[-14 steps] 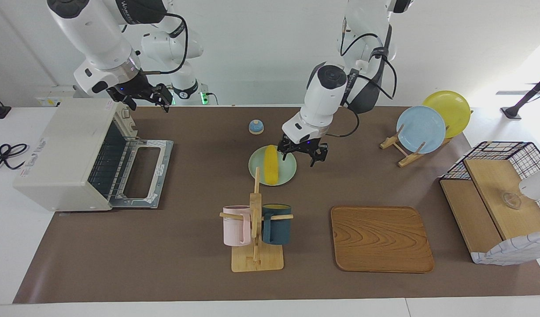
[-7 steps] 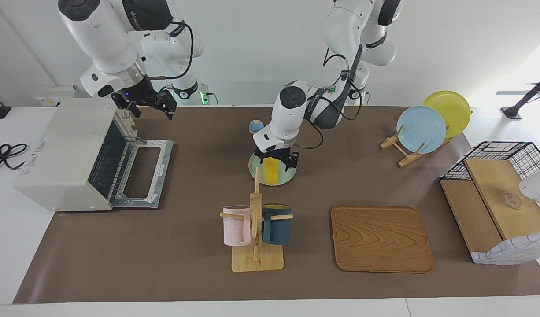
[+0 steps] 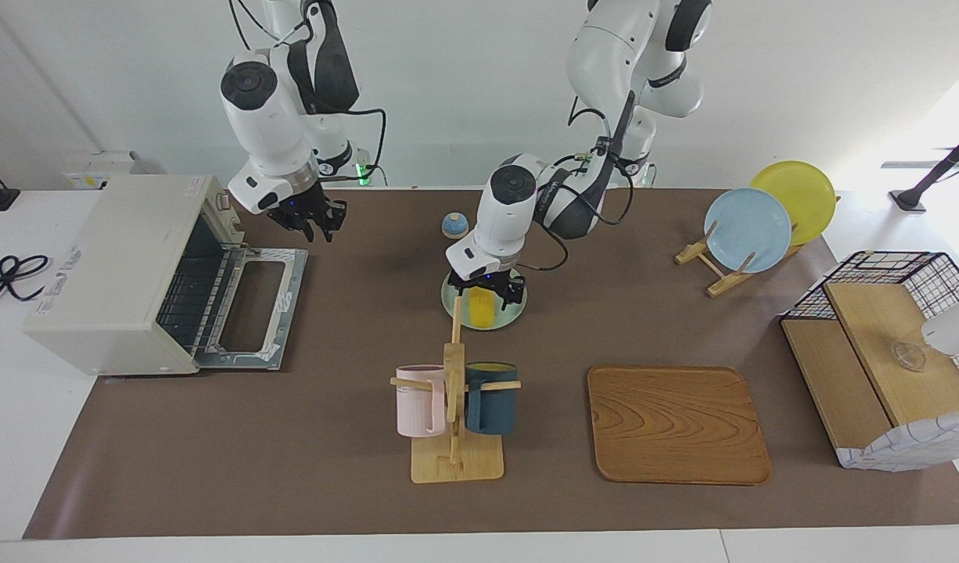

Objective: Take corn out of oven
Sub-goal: 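Grasp the yellow corn with the left gripper while the right gripper withdraws, then carry the corn onto the wooden tray with the left gripper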

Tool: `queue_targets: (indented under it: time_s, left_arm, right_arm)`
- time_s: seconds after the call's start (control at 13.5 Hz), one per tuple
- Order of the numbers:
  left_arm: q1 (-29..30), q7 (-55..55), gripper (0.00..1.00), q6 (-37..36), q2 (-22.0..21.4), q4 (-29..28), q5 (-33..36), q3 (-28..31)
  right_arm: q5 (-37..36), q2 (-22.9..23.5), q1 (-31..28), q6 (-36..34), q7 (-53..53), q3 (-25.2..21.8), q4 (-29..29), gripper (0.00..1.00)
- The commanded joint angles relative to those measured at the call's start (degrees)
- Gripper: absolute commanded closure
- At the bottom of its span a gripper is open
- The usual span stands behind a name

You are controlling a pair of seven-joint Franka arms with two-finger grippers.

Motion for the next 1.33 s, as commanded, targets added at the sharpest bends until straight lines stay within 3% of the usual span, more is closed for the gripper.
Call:
queue_targets:
  time_s: [0.0, 0.15, 0.22, 0.37, 0.44, 0.52, 0.74, 0.89, 1.04, 1.26]
  left_arm:
    - [-1.61, -1.43, 0.00, 3.85, -0.78, -3.68, -0.22, 1.00]
    - [-1.61, -2.48, 0.00, 3.94, -0.69, -3.42, -0.22, 1.00]
    - [-1.61, -2.92, 0.07, 3.85, -0.78, -3.42, -0.22, 1.00]
    - [-1.61, -3.36, 0.63, 3.68, -0.78, -3.42, -0.22, 1.00]
    - [-1.61, -3.36, 0.84, 3.50, -0.78, -3.42, -0.31, 1.00]
    - [-1.61, -3.36, 1.00, 3.07, -0.78, -3.33, -0.23, 1.08]
    - [-1.09, -3.89, 1.00, 0.70, -0.87, -1.58, -0.31, 1.17]
    - [0.58, -3.72, 1.00, -5.17, -2.18, 1.84, -0.31, 1.43]
    - [4.87, -3.10, 1.00, -12.99, -4.64, 5.88, 0.04, 1.44]
    - [12.86, 0.48, 1.00, -19.96, -3.60, 13.44, 2.93, 1.44]
  right_arm:
    - [-2.33, 3.49, 1.46, 11.13, 0.34, -0.08, -5.89, 1.00]
    - [-5.86, 5.78, -0.37, 14.66, 0.52, -0.17, -7.21, 1.00]
    - [-6.82, 5.96, -0.82, 15.63, 0.52, -0.17, -8.96, 1.00]
    - [-8.24, 5.97, -1.61, 20.36, 0.43, -0.17, -12.73, 1.00]
    - [-8.32, 5.62, -2.05, 21.52, 0.34, -0.17, -14.06, 1.00]
    - [-8.33, 5.53, -2.66, 21.53, 0.26, -0.17, -14.33, 1.00]
    - [-8.33, 4.74, -3.37, 22.06, 0.08, -0.17, -16.44, 1.00]
    - [-8.33, 4.21, -4.42, 22.06, -0.10, -0.17, -17.76, 1.00]
    - [-8.33, 4.21, -4.51, 21.89, -0.10, -0.17, -17.76, 1.00]
    - [-9.63, 3.94, -4.60, 20.57, -0.01, -0.35, -17.76, 1.00]
